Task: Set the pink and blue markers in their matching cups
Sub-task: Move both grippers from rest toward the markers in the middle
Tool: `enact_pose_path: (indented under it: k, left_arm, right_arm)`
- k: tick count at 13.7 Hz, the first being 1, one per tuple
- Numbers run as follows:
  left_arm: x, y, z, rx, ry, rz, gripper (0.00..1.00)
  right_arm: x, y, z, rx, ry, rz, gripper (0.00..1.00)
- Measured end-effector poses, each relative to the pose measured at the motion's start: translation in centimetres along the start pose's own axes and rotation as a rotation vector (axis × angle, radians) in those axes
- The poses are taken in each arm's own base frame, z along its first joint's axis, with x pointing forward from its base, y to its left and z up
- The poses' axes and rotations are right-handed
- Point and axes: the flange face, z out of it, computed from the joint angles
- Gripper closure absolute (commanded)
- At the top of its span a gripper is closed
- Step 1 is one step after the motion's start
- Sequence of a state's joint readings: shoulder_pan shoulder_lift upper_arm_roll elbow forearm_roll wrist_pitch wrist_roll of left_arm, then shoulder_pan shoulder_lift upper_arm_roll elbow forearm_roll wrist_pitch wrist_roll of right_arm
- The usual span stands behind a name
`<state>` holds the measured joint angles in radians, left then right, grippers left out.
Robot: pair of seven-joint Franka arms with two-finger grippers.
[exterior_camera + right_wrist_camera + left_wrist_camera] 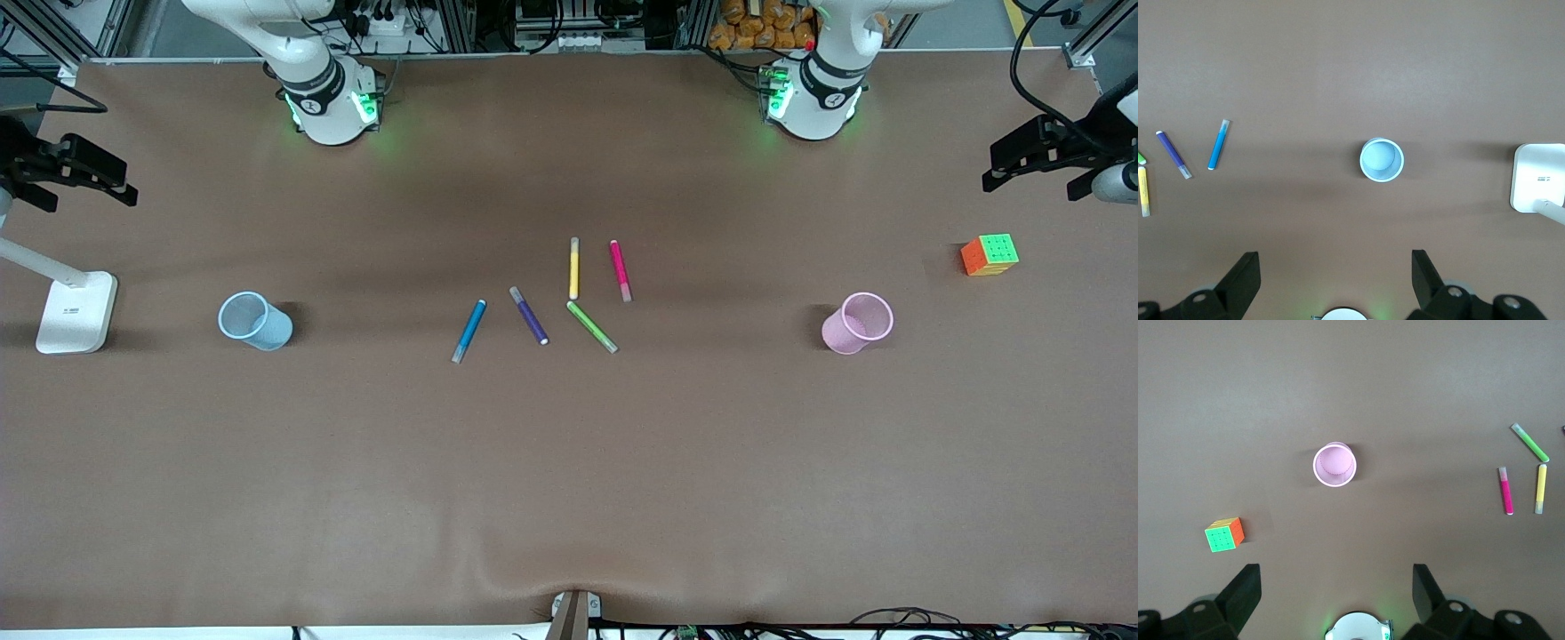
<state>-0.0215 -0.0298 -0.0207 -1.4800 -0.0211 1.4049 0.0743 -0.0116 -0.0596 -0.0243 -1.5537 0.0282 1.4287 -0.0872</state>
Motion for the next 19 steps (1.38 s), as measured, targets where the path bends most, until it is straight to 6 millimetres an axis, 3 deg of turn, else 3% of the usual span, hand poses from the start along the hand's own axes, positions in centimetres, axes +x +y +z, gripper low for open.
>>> enact_pose_path:
  k: [8,16,19]
  left_arm:
    - [0.3,0.1,0.5,-0.001,-0.01,0.003,0.0]
    - [2.1,0.0,4.1,-0.009,-0.096,0.004,0.0]
    - [2.8,1.2,6.1,-0.012,-0.141,0.026,0.0]
  right_arm:
    - [0.0,-0.5,0.1,-0.001,-0.002,-0.009,0.0]
    - [0.2,-2.4,0.3,-0.003,-0.007,-0.045,0.0]
    - [0.2,-3.2,0.5,-0.004,-0.009,-0.059,0.0]
